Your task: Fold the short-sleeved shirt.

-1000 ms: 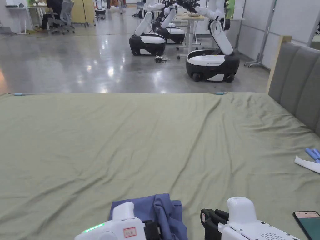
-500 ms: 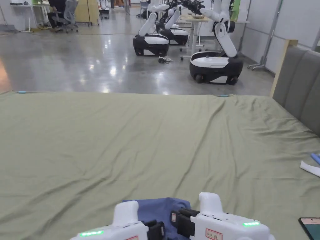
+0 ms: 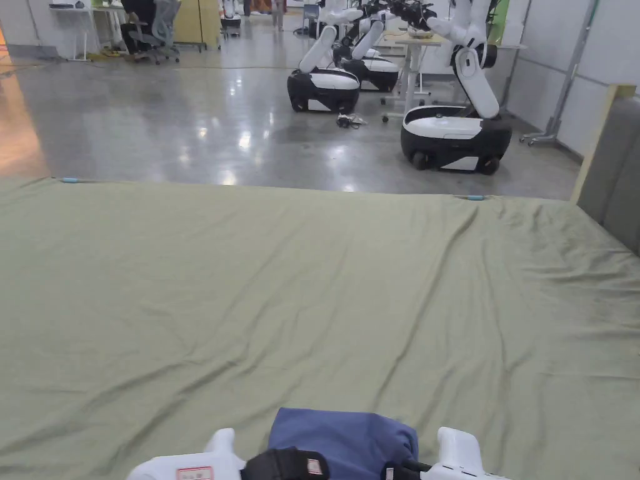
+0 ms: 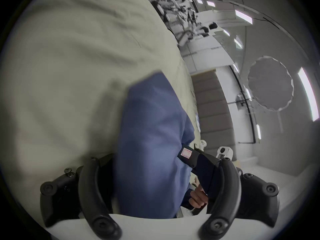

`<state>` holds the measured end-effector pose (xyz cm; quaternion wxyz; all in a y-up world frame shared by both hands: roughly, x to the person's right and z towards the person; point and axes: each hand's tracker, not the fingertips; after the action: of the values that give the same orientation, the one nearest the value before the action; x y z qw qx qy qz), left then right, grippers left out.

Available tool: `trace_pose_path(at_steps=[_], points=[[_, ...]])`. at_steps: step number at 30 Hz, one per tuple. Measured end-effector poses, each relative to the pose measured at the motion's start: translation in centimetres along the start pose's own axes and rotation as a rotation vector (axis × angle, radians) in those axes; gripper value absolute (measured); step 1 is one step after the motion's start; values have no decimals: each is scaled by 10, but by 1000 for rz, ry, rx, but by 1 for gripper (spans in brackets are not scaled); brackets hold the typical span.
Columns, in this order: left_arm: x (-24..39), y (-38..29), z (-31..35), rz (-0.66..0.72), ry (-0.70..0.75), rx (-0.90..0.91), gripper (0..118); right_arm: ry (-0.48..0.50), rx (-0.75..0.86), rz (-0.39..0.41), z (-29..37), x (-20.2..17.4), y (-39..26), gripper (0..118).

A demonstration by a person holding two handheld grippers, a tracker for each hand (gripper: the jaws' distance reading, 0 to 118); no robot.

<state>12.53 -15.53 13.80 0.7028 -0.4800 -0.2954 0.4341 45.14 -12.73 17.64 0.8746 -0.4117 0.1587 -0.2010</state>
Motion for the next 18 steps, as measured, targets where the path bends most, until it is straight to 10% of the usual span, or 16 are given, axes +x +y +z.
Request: trace_pose_path(at_steps=[2,4,18], points=[[7,3,-17,-16,10,21,86,10,8,-7,0,2,-1,3],[18,9,-15,-30,177,25,17,17,13,-10,2,3,-1,3],[-5,69,136,-177,496,139,17,43,85,90,34,-41,12,3]])
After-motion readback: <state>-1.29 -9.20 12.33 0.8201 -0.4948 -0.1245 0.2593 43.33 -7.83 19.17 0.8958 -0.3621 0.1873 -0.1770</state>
